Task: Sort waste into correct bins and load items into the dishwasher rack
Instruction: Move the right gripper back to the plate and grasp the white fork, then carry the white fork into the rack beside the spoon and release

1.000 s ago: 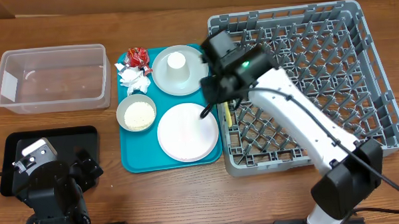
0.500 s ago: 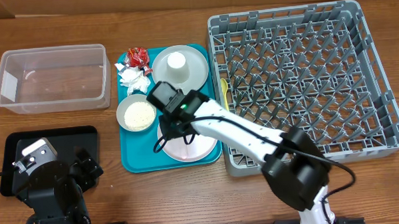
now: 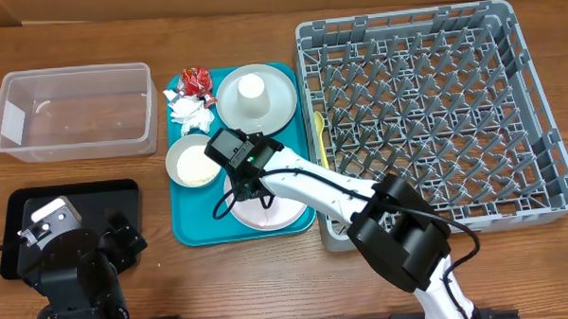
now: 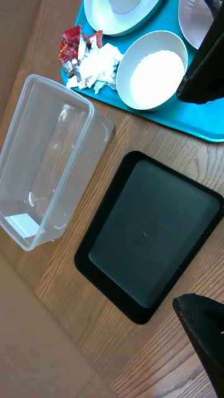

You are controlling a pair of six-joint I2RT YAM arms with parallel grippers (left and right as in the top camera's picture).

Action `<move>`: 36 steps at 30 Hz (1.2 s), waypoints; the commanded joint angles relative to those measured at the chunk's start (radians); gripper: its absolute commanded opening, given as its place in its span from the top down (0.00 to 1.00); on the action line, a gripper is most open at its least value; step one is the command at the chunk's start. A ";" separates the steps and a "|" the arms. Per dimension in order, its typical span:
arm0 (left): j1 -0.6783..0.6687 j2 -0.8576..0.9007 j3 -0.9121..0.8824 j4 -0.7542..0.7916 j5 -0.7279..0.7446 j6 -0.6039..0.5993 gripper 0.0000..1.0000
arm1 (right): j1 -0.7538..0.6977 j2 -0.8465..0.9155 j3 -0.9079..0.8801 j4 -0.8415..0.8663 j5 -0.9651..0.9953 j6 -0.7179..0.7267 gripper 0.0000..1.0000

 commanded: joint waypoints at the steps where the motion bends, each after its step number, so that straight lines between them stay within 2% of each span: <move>1: 0.011 0.004 0.018 0.003 0.001 -0.014 0.00 | 0.000 0.030 -0.006 0.008 0.016 0.016 0.52; 4: 0.011 0.004 0.018 0.003 0.001 -0.014 0.00 | -0.002 0.040 -0.006 0.008 0.016 0.019 0.61; 7: 0.011 0.004 0.018 0.003 0.001 -0.014 0.00 | -0.002 0.041 -0.005 0.000 0.017 0.019 0.76; 11: 0.011 0.004 0.018 0.003 0.001 -0.014 0.00 | -0.002 0.034 0.030 -0.052 0.032 -0.006 0.85; 17: 0.011 0.004 0.018 0.003 0.001 -0.014 0.00 | -0.002 -0.047 0.184 -0.232 0.135 -0.069 0.85; 23: 0.011 0.004 0.018 0.003 0.001 -0.014 0.00 | -0.026 -0.174 0.319 -0.321 0.168 -0.172 0.85; 30: 0.011 0.004 0.018 0.003 0.001 -0.014 0.00 | -0.162 -0.271 0.328 -0.352 0.228 -0.299 0.85; 36: 0.011 0.004 0.018 0.003 0.001 -0.014 0.00 | -0.328 -0.236 0.240 -0.291 0.060 -0.399 0.85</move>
